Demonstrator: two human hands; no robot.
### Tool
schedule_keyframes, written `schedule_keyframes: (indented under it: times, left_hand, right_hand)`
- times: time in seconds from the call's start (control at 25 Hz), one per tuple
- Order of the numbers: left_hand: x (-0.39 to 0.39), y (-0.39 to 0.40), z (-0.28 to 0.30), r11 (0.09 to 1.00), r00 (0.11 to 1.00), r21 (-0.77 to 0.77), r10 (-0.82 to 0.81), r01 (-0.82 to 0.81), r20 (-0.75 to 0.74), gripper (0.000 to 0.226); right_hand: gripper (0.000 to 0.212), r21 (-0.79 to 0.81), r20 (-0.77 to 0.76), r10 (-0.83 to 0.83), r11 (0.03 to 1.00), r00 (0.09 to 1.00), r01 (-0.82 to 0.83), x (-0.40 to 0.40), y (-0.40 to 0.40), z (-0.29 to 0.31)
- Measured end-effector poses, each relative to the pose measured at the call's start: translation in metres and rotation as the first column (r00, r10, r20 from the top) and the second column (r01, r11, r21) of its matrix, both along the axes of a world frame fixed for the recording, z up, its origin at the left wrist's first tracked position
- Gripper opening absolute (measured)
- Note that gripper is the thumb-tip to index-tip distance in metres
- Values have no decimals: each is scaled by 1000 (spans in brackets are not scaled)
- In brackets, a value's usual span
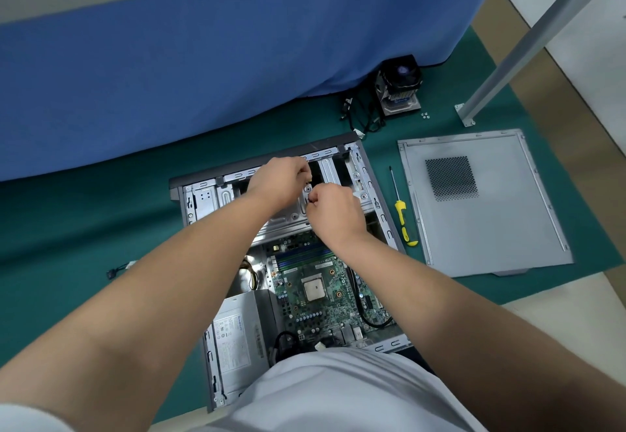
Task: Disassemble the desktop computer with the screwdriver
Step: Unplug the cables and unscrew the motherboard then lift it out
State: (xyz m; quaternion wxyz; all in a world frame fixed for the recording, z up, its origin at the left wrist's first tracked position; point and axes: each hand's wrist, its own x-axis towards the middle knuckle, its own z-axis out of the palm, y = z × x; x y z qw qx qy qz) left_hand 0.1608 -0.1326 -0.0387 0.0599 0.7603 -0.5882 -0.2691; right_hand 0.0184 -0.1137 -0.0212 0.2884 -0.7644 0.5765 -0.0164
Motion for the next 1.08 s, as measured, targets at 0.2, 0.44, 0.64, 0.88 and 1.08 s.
schedule_keyframes:
  times: [0.2,0.44,0.64,0.88,1.08]
  left_hand:
    - [0,17,-5,992,999,-122,-37,41,34,18]
    - [-15,34,-14,975,977,-200,-60,102,206,21]
    - [-17,52,-16,971,928,-143,-130,190,350,23]
    - [-24,67,-11,948,807,14,-278,318,521,67]
    - [-30,65,-1,943,796,95,-320,318,513,73]
  right_hand:
    - [18,-7,-7,74,997,997,-74,-5,2,-1]
    - [20,-21,0,97,995,995,-97,-10,4,-3]
    - [23,-7,47,118,993,992,-117,-19,1,2]
    - [22,-164,136,84,985,987,-61,-70,-9,9]
    - [23,-210,61,262,947,963,-244,-110,-12,13]
